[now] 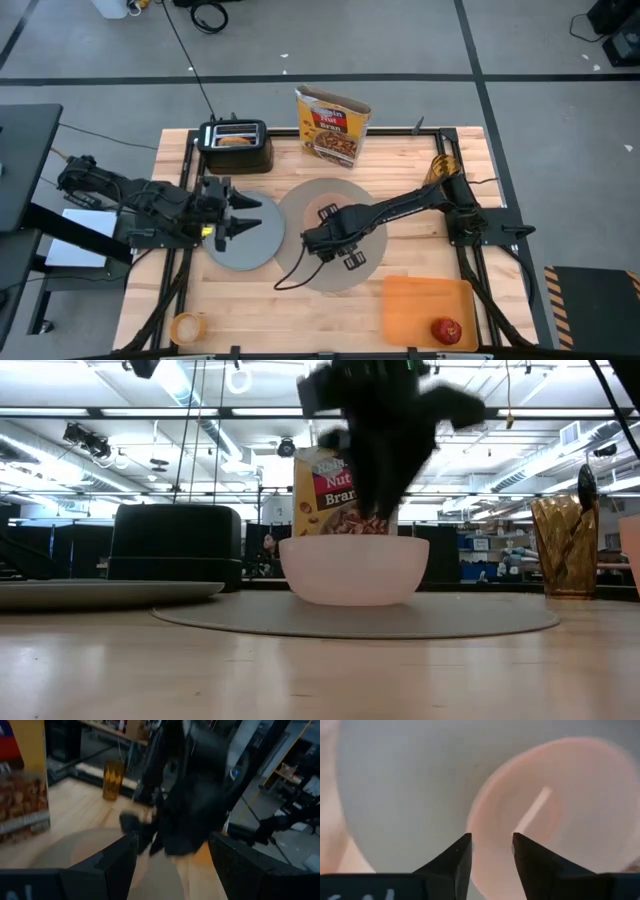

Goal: Arrange a breakfast setting
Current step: Put the blue plate on the gray placemat to the bottom left of the orange bowl

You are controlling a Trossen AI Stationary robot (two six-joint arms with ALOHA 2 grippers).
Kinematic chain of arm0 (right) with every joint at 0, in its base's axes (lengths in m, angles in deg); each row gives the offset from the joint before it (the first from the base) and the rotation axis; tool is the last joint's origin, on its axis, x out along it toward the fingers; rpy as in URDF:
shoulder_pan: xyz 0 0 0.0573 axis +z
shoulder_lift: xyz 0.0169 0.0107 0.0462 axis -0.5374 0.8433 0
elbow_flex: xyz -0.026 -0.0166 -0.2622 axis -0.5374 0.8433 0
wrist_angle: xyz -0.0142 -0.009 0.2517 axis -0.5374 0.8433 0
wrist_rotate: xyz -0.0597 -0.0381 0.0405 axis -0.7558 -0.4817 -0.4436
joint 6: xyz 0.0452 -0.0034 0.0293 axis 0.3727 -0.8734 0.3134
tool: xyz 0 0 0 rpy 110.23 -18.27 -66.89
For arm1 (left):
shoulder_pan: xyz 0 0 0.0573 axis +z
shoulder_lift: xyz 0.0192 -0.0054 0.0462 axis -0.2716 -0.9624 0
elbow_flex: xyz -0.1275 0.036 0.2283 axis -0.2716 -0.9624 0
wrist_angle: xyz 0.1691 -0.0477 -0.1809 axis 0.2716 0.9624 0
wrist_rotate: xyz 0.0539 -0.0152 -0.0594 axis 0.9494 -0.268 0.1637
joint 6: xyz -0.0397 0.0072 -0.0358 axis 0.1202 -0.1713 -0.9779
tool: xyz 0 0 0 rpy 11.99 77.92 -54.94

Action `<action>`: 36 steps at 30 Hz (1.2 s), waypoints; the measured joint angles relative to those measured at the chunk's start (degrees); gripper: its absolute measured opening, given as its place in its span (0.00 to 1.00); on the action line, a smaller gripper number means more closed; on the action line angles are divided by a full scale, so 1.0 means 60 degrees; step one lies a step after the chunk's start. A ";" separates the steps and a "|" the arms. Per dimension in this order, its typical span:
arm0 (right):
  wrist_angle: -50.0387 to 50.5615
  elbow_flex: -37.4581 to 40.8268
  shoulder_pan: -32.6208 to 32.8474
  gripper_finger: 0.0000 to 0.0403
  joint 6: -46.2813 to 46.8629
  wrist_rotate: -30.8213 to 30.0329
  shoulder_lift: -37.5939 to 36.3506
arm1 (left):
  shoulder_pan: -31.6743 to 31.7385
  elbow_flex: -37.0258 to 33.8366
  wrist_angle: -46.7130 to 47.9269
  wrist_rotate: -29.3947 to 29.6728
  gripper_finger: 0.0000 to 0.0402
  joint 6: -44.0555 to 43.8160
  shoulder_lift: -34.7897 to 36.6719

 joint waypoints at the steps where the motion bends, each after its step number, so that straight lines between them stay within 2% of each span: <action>1: 0.0199 -0.0330 0.0020 0.37 0.0040 0.0000 -0.0015 | -0.0063 0.0000 0.0172 -0.0013 0.63 -0.0149 -0.0042; 6: 0.1212 -0.2240 0.0108 0.37 0.0264 -0.0064 -0.0018 | -0.0539 0.0002 0.1692 -0.0008 0.63 -0.1481 -0.0399; 9: 0.1477 -0.3290 0.0146 0.37 0.0760 -0.0510 -0.0018 | -0.0975 0.0000 0.2745 -0.0014 0.63 -0.2581 -0.0895; 14: 0.0875 -0.4976 0.0146 0.37 0.2265 -0.1264 -0.0038 | -0.1736 0.0000 0.4076 -0.0022 0.62 -0.4413 -0.2318; 17: -0.0575 -0.4588 0.0171 0.37 0.2907 -0.1421 -0.0579 | -0.1927 -0.0003 0.4302 -0.0152 0.60 -0.5261 -0.3362; 20: -0.1350 -0.4572 0.0190 0.37 0.3086 -0.1352 -0.0918 | -0.1844 0.0000 0.4234 -0.0345 0.57 -0.6017 -0.4382; 26: -0.1490 -0.4561 0.0215 0.37 0.2966 -0.1348 -0.1041 | -0.1536 -0.0004 0.3629 -0.0456 0.50 -0.6800 -0.6243; 31: -0.1521 -0.4561 0.0106 0.37 0.2948 -0.1344 -0.0991 | -0.1460 -0.0007 0.2700 -0.0662 0.46 -0.6812 -0.6909; 36: -0.1520 -0.4554 -0.0057 0.37 0.2948 -0.1316 -0.0925 | -0.1460 -0.0007 0.2653 -0.0689 0.45 -0.6787 -0.7552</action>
